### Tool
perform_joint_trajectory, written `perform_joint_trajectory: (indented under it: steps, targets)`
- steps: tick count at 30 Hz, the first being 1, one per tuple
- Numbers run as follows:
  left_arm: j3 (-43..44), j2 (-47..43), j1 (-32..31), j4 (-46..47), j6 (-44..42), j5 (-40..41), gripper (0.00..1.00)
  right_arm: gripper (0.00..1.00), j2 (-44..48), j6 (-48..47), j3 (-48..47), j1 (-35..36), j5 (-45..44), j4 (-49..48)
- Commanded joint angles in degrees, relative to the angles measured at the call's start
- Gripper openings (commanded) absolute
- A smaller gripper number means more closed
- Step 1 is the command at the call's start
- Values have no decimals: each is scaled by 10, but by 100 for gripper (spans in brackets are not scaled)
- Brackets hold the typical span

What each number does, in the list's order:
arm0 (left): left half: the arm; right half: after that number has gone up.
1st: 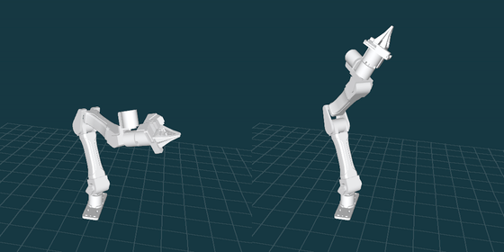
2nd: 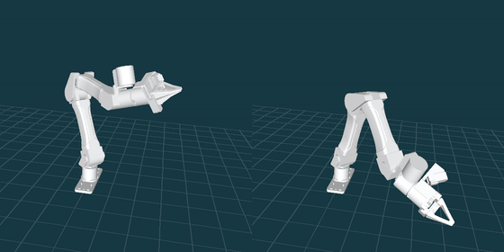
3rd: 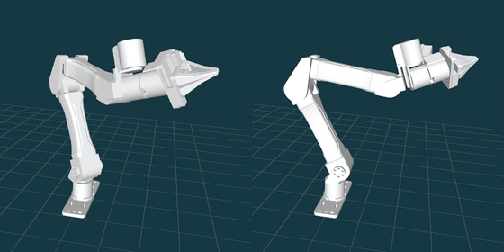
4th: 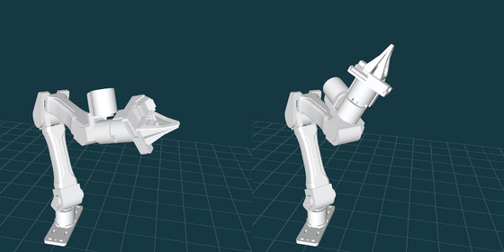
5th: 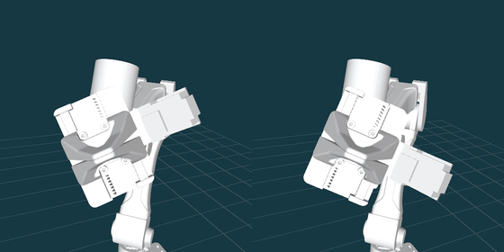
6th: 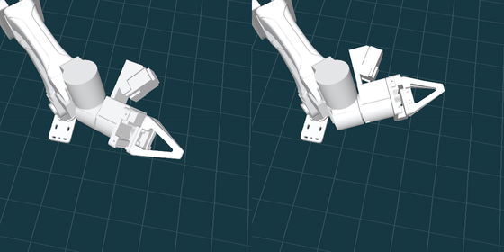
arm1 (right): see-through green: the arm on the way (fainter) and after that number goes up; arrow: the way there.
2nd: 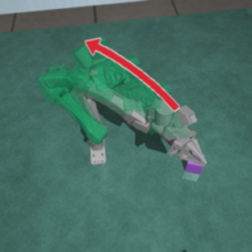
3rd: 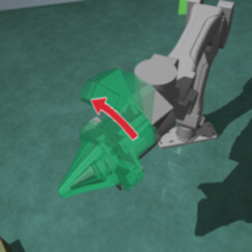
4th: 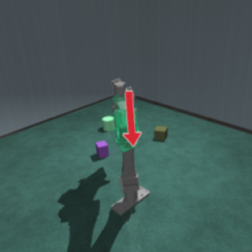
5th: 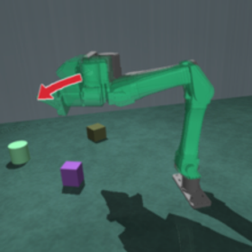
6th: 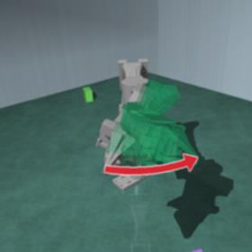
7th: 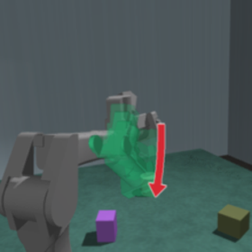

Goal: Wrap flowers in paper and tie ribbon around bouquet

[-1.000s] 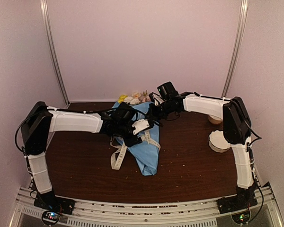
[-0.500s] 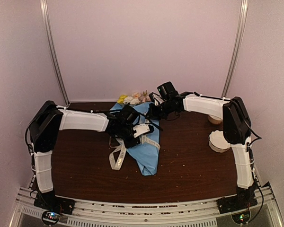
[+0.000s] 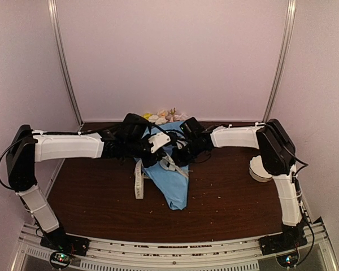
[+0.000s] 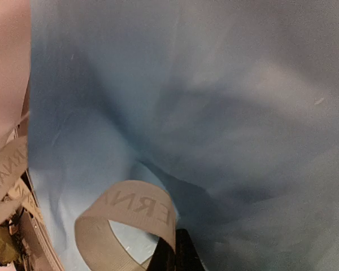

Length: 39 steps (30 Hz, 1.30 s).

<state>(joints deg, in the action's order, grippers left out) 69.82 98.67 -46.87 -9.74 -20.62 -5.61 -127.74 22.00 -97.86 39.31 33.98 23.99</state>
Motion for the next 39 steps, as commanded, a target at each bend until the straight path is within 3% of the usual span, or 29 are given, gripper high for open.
perform_joint_trajectory:
  steps: [1,10,17,24,27,32,39]
  targets:
    - [-11,-12,3,66,14,-18,0,0,23,-75,40,18,77,25]
    - [-1,9,3,69,23,2,0,32,88,-125,98,8,89,61]
    - [7,31,10,73,43,2,0,48,73,-98,46,-31,40,89]
    - [11,43,16,85,61,6,0,49,76,-93,-17,-54,-34,127]
    - [18,57,20,89,72,5,0,46,122,-80,43,-53,-62,95]
    - [37,86,24,89,88,3,0,39,240,-24,221,-38,-63,-38]
    - [36,89,31,95,102,7,0,28,326,66,372,51,-94,-185]
